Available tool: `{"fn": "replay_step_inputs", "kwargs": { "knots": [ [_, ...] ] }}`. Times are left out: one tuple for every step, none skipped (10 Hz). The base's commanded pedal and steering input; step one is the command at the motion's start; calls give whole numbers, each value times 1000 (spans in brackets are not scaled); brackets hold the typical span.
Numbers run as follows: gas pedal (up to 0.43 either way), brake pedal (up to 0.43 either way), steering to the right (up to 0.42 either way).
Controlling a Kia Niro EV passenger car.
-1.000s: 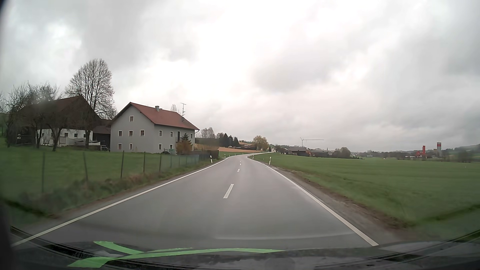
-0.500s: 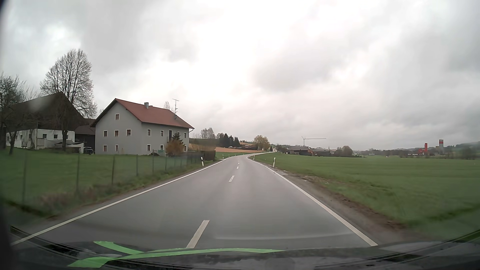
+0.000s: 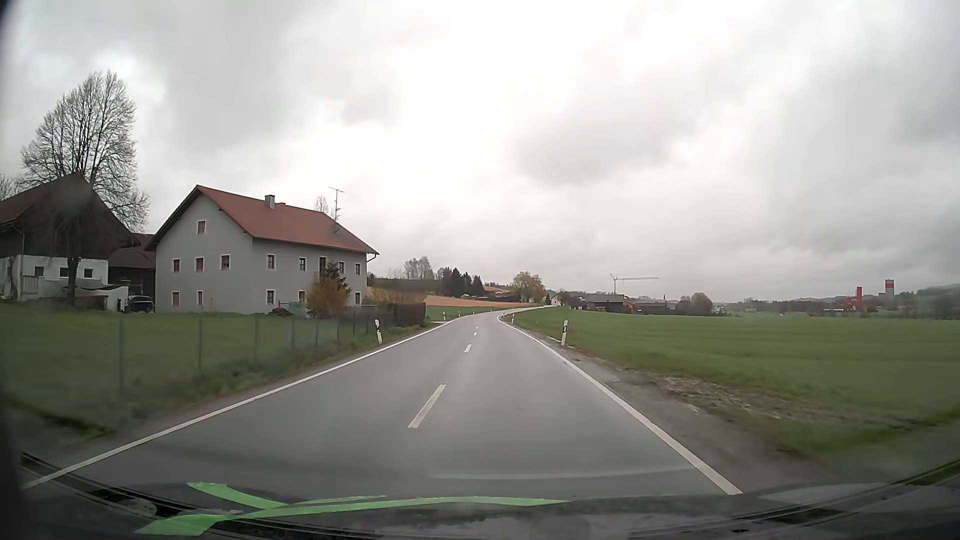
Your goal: Follow the waypoints while adhering to traffic rules and regulations
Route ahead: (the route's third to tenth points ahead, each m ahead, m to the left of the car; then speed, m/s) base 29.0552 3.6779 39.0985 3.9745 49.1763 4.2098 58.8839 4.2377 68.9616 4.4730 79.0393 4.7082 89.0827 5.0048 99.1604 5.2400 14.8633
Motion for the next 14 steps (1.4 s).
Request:
{"fn": "replay_step_inputs", "kwargs": {
  "knots": [
    [197,0,-9],
    [189,0,-9],
    [189,0,-9],
    [189,0,-9],
    [189,0,-10],
    [189,0,-11],
    [189,0,-12],
    [197,0,-12],
    [197,0,-12],
    [197,0,-12],
    [197,0,-12],
    [189,0,-12],
    [157,0,-12],
    [150,0,-11]
  ]
}}
